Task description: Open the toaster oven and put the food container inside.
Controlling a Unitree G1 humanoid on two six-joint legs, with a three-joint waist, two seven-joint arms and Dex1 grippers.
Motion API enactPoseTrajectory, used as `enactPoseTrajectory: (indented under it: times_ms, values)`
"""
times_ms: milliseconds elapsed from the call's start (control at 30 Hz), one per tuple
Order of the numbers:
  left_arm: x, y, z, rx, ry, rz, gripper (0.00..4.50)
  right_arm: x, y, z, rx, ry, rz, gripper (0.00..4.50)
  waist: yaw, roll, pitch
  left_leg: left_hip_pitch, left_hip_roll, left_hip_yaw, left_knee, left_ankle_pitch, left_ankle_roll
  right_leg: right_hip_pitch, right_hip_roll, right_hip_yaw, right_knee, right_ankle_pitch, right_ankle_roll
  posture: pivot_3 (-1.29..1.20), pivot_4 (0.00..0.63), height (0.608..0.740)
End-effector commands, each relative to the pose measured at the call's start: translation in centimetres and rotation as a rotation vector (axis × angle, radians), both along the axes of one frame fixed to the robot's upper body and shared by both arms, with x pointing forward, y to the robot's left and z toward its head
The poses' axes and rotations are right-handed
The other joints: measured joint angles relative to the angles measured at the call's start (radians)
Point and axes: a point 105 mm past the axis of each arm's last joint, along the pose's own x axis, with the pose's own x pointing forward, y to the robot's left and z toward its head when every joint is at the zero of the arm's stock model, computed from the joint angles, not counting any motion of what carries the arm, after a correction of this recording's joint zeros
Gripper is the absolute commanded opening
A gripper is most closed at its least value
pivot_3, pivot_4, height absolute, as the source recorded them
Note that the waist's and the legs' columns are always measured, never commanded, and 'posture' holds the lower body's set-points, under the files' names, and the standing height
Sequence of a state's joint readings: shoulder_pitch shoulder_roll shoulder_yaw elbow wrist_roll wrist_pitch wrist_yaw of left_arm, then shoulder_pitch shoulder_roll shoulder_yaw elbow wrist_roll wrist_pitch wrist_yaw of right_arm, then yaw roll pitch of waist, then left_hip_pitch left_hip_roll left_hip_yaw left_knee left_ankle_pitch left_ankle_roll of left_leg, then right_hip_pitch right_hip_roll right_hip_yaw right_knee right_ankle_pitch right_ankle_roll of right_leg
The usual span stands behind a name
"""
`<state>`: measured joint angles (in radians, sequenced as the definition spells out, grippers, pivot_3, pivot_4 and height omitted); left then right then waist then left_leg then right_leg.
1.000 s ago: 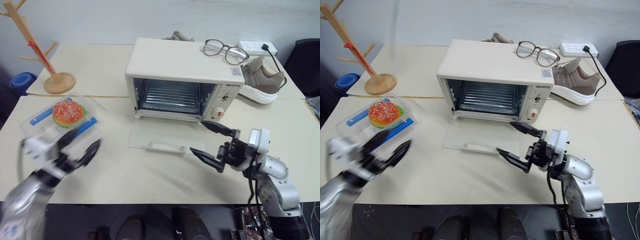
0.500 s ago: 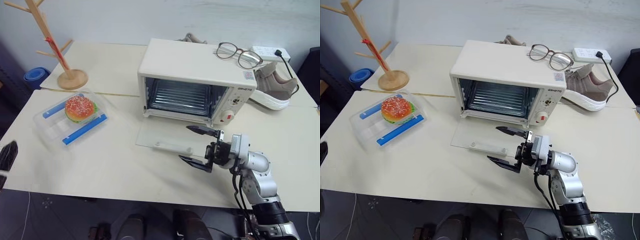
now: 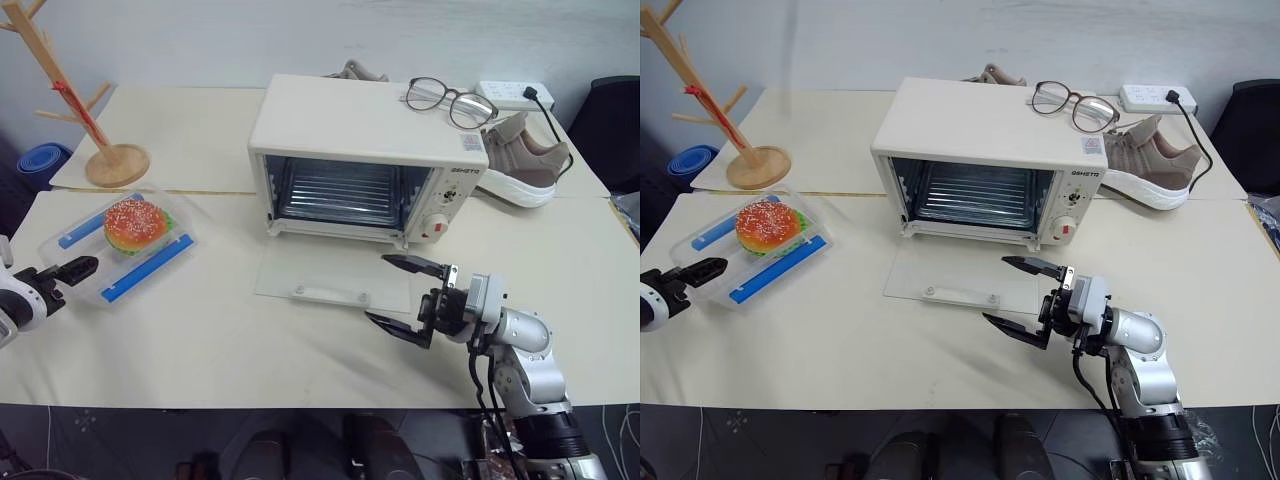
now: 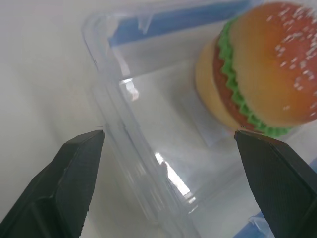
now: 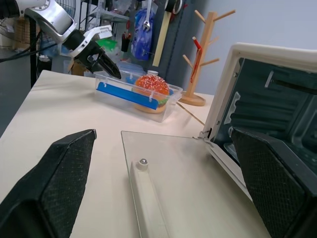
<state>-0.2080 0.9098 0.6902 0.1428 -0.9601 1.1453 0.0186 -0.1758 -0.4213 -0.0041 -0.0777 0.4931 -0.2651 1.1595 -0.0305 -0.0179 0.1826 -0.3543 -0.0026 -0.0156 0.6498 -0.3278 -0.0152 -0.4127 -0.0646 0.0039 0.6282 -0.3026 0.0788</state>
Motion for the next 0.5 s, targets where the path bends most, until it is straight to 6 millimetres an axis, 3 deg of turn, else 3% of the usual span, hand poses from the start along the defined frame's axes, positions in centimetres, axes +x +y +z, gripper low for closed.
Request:
enactPoseTrajectory:
  times_ms: [33, 200, 367, 400, 500]
  values:
    - [-0.3, 0.9, 0.8, 0.047, 0.018, 0.012, 3.29, -0.4, -0.1, 1.0, 0.002, -0.054, -0.015, 4.50, 0.001, 0.000, 0.000, 0.000, 0.000, 0.000, 0.000, 0.000, 0.000, 0.000, 0.000, 0.000, 0.000, 0.000, 0.000, 0.00, 0.150, 0.740]
    - [-0.5, 1.1, 1.4, 0.058, 0.008, 0.003, 1.76, -0.2, -0.2, 1.1, -0.004, -0.060, -0.034, 4.50, 0.002, 0.000, 0.000, 0.000, 0.000, 0.000, 0.000, 0.000, 0.000, 0.000, -0.001, 0.000, 0.000, 0.000, 0.000, 0.00, 0.150, 0.740]
    - [-0.6, 0.0, 3.9, 0.114, -0.036, -0.080, 0.44, 0.0, -0.6, 1.1, -0.019, -0.061, -0.054, 4.50, 0.003, -0.001, 0.000, -0.001, 0.000, 0.000, 0.000, 0.000, 0.000, 0.000, -0.001, 0.000, 0.000, 0.000, 0.000, 0.00, 0.150, 0.740]
    - [-0.7, -0.6, 4.5, 0.123, -0.042, -0.112, 0.25, 0.0, -0.8, 1.1, -0.026, -0.061, -0.059, 4.50, 0.003, -0.001, 0.000, -0.001, 0.000, -0.001, 0.000, 0.000, 0.000, 0.000, -0.001, 0.000, -0.001, 0.000, 0.000, 0.00, 0.150, 0.740]
    - [-0.9, -2.4, 5.7, 0.164, -0.029, -0.215, 0.25, 0.1, -1.7, 1.5, -0.039, -0.068, -0.084, 4.50, 0.003, -0.001, 0.000, -0.001, 0.000, 0.000, 0.000, 0.000, 0.000, 0.000, -0.001, 0.000, -0.001, 0.000, 0.000, 0.00, 0.150, 0.740]
